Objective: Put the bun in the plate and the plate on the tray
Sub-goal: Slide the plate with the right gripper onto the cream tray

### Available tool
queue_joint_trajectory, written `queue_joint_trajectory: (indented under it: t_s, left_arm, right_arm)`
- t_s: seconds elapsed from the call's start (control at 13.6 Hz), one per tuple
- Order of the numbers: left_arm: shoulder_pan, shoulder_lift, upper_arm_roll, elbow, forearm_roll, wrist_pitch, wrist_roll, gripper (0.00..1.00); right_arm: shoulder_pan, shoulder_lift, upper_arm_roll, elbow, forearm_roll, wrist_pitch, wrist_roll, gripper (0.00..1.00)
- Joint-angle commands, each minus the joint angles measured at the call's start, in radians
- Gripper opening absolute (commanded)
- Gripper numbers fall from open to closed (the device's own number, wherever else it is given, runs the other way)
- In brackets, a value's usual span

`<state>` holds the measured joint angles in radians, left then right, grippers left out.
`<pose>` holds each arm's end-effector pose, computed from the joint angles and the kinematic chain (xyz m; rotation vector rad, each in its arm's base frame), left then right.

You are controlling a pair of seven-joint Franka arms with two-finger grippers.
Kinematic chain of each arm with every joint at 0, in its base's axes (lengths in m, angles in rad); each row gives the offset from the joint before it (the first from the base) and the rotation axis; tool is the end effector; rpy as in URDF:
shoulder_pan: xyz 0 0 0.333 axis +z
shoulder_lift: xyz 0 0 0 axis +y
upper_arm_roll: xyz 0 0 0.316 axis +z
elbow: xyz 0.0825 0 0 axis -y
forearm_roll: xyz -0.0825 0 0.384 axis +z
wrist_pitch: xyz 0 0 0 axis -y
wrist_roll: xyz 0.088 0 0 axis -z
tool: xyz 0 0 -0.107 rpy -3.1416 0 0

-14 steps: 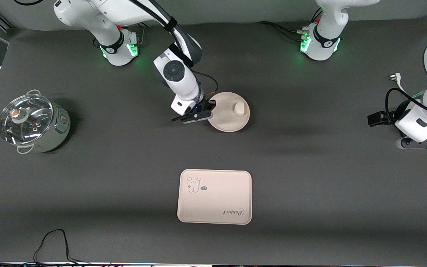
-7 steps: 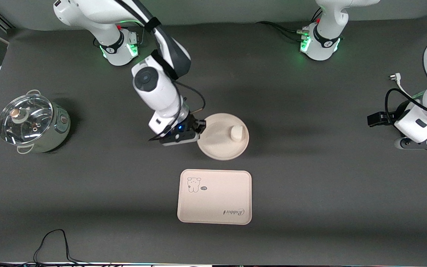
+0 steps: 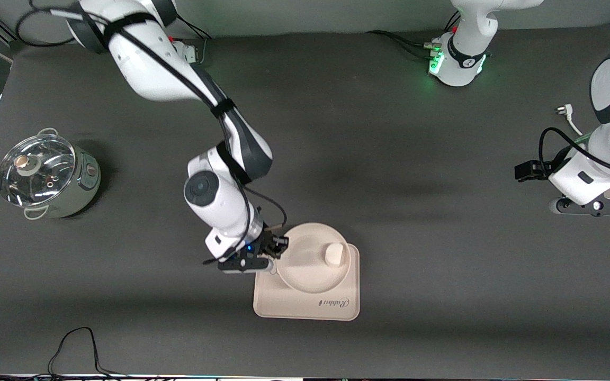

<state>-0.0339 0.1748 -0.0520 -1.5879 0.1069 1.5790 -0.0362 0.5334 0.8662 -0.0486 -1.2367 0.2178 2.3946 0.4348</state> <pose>0.5949 -0.0377 0.5169 -3.0200 0.0913 0.2683 0.6859 0.3759 0.2745 -2.8742 0.0943 -0.2922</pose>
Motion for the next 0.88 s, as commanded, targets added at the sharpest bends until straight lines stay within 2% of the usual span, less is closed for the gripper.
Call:
queue_joint_trajectory:
  t_s: [0.0,0.22,0.29,0.37,0.44,0.66,0.81]
  left_arm:
    - [-0.012,0.015,0.008,0.029,0.017,-0.014,0.012,1.0]
    - [-0.011,0.017,0.008,0.029,0.017,-0.014,0.012,1.0]
    - [-0.011,0.017,0.008,0.029,0.017,-0.014,0.012,1.0]
    - [-0.011,0.017,0.008,0.029,0.017,-0.014,0.013,1.0]
    - [-0.011,0.017,0.008,0.029,0.017,-0.014,0.013,1.0]
    - [-0.011,0.017,0.008,0.029,0.016,-0.014,0.013,1.0]
    - [-0.009,0.017,0.008,0.029,0.017,-0.014,0.013,1.0]
  right_arm:
    - [-0.033,0.175,0.01,0.23,-0.009,-0.012,-0.025,0.0]
    - [-0.052,0.198,0.012,0.237,-0.006,0.011,-0.028,0.0]
    - [-0.052,0.198,0.012,0.235,-0.006,0.011,-0.028,0.46]
    - [-0.05,0.194,0.01,0.234,-0.012,0.011,-0.03,0.96]
    - [-0.05,0.186,0.01,0.235,-0.012,0.008,-0.03,1.0]
    - [-0.052,0.133,0.009,0.226,-0.014,-0.028,-0.031,1.0]
    - [-0.058,0.079,0.004,0.226,-0.014,-0.128,-0.059,1.0]
